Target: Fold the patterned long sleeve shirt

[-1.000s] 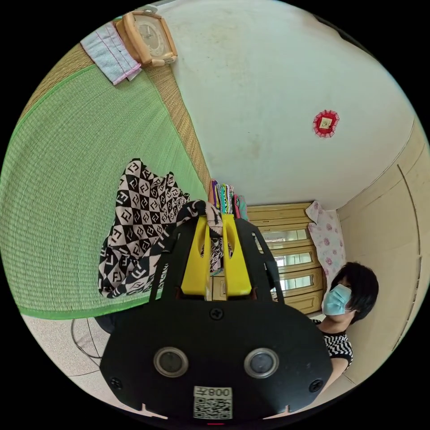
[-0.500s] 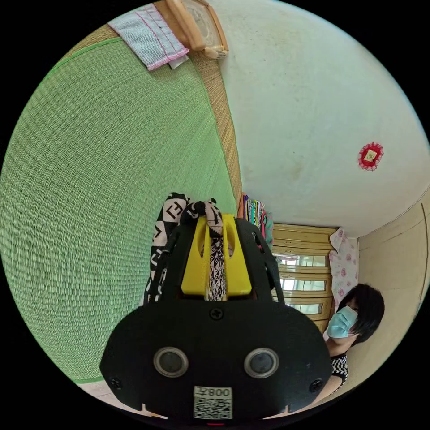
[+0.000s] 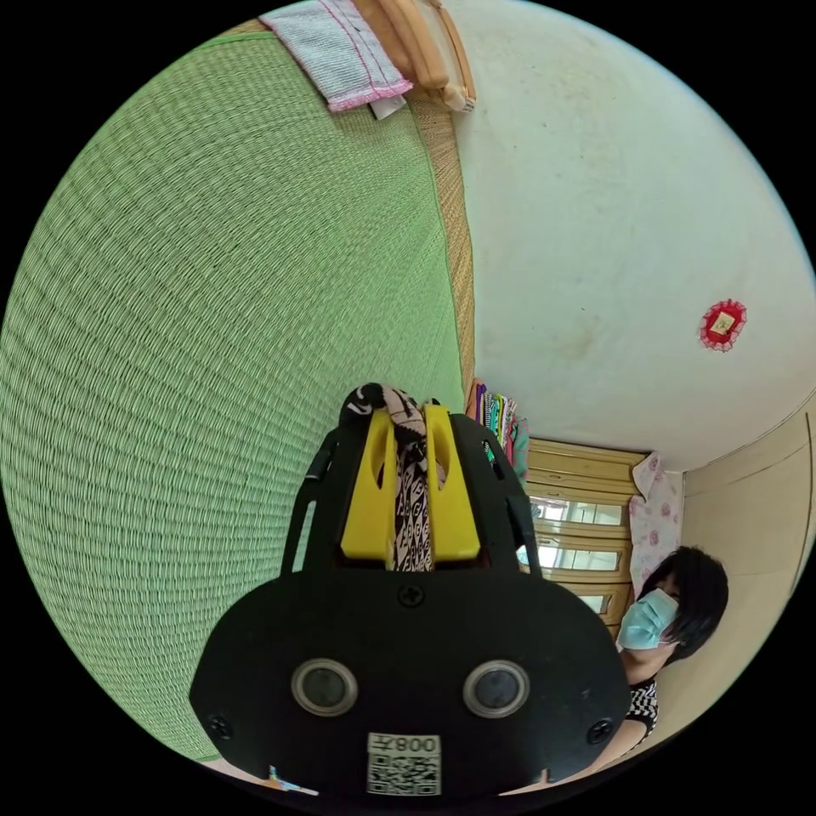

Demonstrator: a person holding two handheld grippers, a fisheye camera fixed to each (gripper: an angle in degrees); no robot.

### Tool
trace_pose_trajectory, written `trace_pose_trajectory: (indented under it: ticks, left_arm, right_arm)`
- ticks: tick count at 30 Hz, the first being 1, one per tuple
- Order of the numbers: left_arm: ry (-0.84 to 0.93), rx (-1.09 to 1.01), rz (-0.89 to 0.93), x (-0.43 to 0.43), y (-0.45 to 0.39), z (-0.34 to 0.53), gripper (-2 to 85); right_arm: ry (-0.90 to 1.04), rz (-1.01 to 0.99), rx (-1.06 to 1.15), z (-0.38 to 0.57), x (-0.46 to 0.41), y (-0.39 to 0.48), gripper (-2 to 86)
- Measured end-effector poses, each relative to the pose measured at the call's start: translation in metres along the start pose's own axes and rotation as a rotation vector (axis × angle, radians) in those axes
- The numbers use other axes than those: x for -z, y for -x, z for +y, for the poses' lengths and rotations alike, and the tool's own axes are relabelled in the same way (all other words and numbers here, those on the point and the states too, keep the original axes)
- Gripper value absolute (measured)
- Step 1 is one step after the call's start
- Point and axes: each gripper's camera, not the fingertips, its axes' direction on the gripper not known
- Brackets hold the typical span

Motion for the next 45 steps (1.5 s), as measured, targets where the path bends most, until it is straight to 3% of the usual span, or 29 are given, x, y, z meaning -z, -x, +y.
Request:
trace_pose_trajectory:
  ticks: [10,15,19,24,26,31,42,45]
  left_arm:
    - [-0.128,-0.019,0.07,0.003,-0.016,-0.009,5.2]
    - [-0.014,-0.112,0.07,-0.035,-0.036,0.006,3.5]
    - [0.204,-0.24,-0.008,-0.098,-0.062,0.022,1.1]
    - [0.334,-0.352,-0.21,-0.162,-0.085,0.021,0.3]
    - [0.332,-0.398,-0.284,-0.185,-0.094,0.018,0.2]
    - [0.33,-0.489,-0.504,-0.222,-0.1,0.012,0.1]
    - [0.24,-0.55,-0.467,-0.23,-0.101,0.047,0.1]
    - [0.234,-0.558,-0.543,-0.236,-0.098,0.052,0.1]
  right_arm:
    - [-0.041,-0.087,0.009,0.014,-0.017,-0.055,1.9]
    - [-0.138,-0.068,-0.014,0.034,-0.01,-0.073,1.1]
    - [-0.187,-0.071,0.106,0.065,-0.019,-0.051,0.3]
    - [0.073,0.143,0.351,0.089,-0.145,0.024,0.1]
    - [0.122,0.371,0.453,0.095,-0.208,0.055,0.0]
    - [0.193,0.711,0.55,0.103,-0.316,0.063,0.1]
    - [0.086,0.547,0.629,0.156,-0.344,0.086,0.0]
    - [0.151,0.679,0.65,0.158,-0.387,0.087,0.0]
